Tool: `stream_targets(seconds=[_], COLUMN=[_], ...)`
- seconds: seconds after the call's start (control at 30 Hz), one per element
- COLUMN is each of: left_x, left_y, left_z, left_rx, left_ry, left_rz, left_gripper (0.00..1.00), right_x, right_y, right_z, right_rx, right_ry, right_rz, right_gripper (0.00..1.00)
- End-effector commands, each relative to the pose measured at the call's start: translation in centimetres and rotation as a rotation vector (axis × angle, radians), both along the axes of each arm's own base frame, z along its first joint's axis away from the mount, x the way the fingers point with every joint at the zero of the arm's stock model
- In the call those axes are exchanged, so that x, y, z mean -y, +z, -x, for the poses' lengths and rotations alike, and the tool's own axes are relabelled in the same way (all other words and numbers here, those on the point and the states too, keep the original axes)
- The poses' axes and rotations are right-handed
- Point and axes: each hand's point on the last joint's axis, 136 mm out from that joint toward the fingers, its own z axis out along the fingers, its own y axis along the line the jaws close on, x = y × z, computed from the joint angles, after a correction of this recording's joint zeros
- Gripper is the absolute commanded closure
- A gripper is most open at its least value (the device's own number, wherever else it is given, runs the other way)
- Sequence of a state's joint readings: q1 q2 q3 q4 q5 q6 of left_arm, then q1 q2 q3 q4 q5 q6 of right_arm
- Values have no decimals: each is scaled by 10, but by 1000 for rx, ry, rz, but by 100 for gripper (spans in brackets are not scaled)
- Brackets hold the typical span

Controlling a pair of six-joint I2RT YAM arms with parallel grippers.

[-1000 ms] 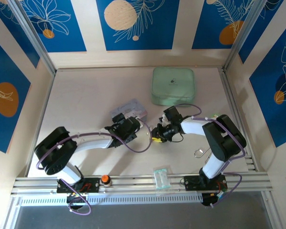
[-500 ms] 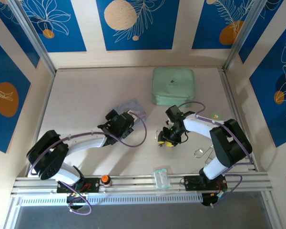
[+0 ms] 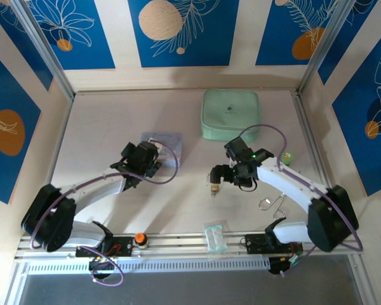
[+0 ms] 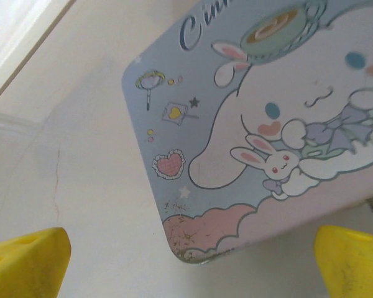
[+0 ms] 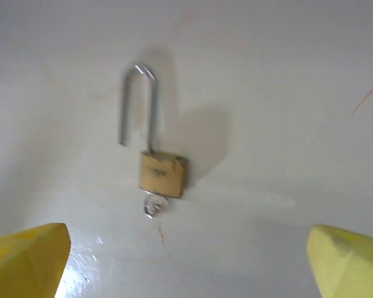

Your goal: Unlock a padlock with a key

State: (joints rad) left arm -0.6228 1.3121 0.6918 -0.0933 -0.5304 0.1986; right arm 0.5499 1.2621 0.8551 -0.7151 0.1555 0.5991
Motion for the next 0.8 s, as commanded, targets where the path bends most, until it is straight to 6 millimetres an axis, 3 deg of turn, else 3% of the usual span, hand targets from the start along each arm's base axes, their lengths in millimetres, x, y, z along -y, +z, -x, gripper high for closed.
stream_targets(seconds=[0.0,0.1,0.2,0.3,0.4,0.57,0.77], left_x=[21,31,36,26,-9,-71,-127], left_y=[16,36,56,76,87,79,51], left_z=[13,19,20,15,0,-18,-30], left_rx=[23,57,77,123,190,271,394], left_ry=[-91,-126,-137,-73,80,282,423], left_rz=[185,306,378,426,505,542,446], left_gripper=[1,1,1,1,1,1,1], right_x=[15,17,25,36,59,109,127], right_y=[40,60,65,70,70,65,56], right_z=[-32,-53,-71,-86,-107,-128,-149], right_rx=[245,387,462,504,617,728,850], right_ry=[12,26,2,6,-25,-180,-190], right_rz=[73,70,89,125,198,256,245], right_gripper=[1,1,1,0,1,0,0])
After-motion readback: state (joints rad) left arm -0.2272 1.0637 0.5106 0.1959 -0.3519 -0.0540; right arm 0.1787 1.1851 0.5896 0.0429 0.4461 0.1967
